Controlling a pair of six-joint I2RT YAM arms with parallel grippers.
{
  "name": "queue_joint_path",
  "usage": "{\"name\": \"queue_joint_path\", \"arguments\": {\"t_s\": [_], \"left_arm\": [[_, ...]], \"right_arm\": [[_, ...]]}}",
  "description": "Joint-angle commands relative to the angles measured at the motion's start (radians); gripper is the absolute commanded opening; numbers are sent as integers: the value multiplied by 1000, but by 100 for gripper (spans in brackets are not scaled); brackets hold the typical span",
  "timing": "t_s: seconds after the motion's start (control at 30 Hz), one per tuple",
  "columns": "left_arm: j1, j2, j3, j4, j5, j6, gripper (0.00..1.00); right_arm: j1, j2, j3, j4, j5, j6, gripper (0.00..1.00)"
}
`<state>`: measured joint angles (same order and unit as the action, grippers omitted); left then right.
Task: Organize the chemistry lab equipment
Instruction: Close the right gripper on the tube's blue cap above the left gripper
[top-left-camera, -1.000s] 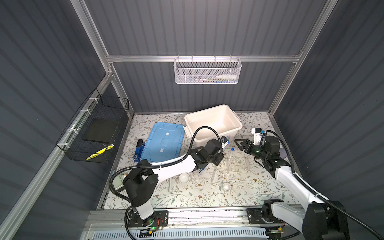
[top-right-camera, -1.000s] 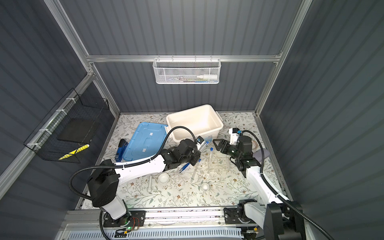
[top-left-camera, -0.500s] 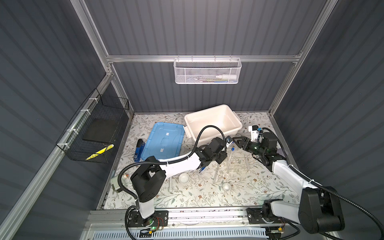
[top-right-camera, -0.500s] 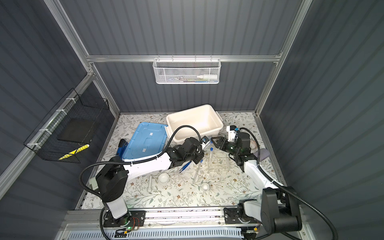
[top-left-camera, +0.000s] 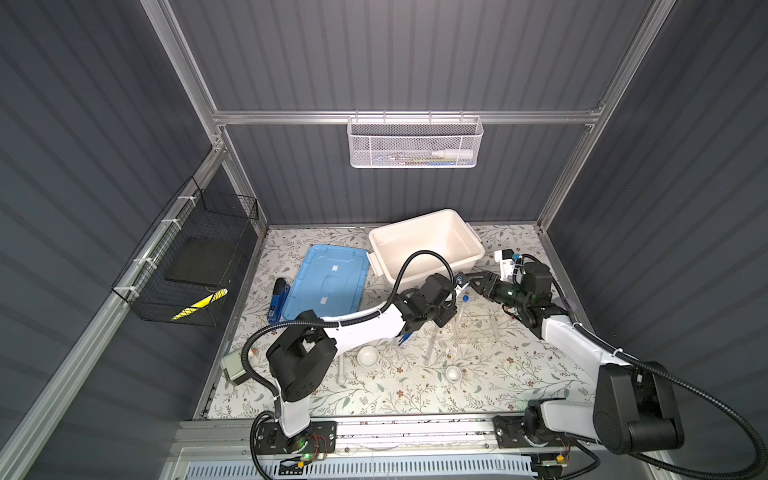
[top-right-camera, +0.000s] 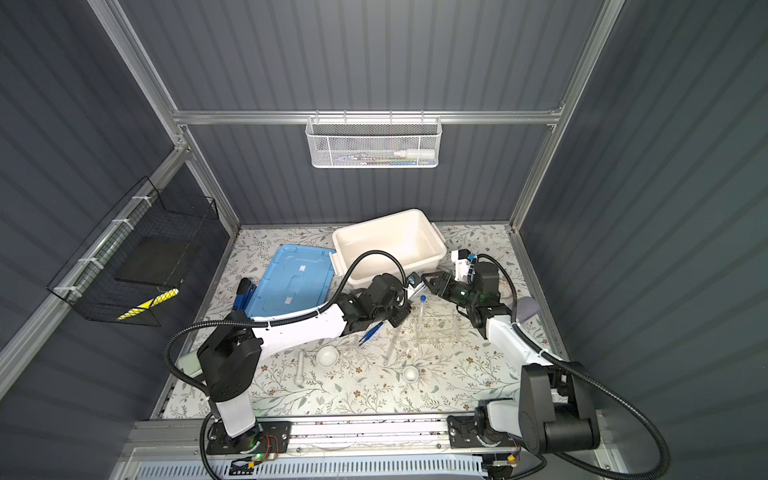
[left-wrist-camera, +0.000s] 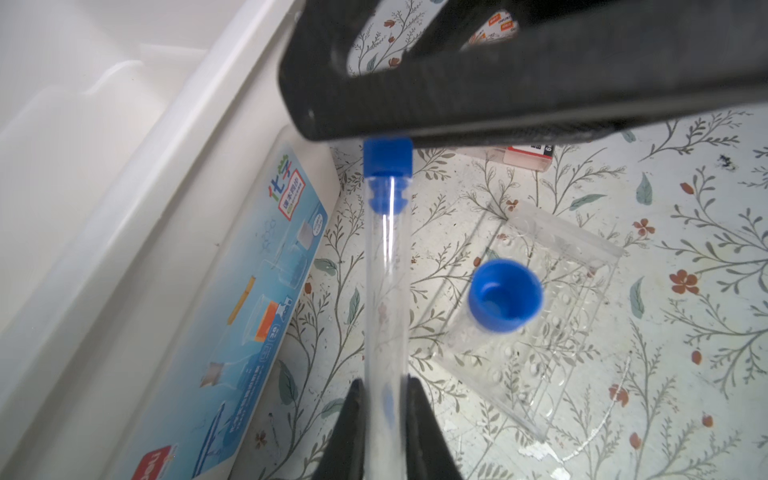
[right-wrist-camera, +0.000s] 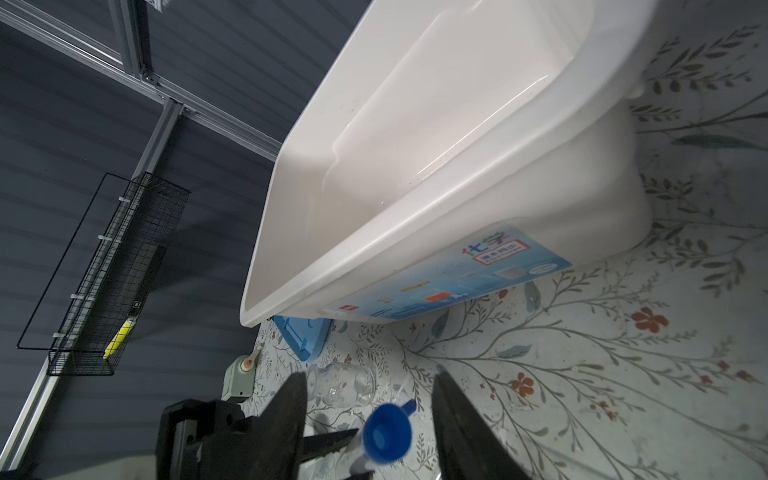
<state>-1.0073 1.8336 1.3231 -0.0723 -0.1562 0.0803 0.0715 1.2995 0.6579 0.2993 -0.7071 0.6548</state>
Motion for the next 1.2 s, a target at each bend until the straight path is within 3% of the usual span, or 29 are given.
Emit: {"name": "queue_joint_path", "arguments": {"t_s": [0.0,0.33,0.87,1.17], "left_arm": [[1,15,30,17,9,24,13],[3,22,33,21,10,38,14],[3,-1,20,71,-11,45,14],[2,12,22,75,-4,45,14]], "right_arm": [[-3,9,26,26,-29,15,48],[-4,13,17,50,-40,42,39],[-7,22,14,36,-31,61,42],[-9,21,11,69,-60,86,31]]}}
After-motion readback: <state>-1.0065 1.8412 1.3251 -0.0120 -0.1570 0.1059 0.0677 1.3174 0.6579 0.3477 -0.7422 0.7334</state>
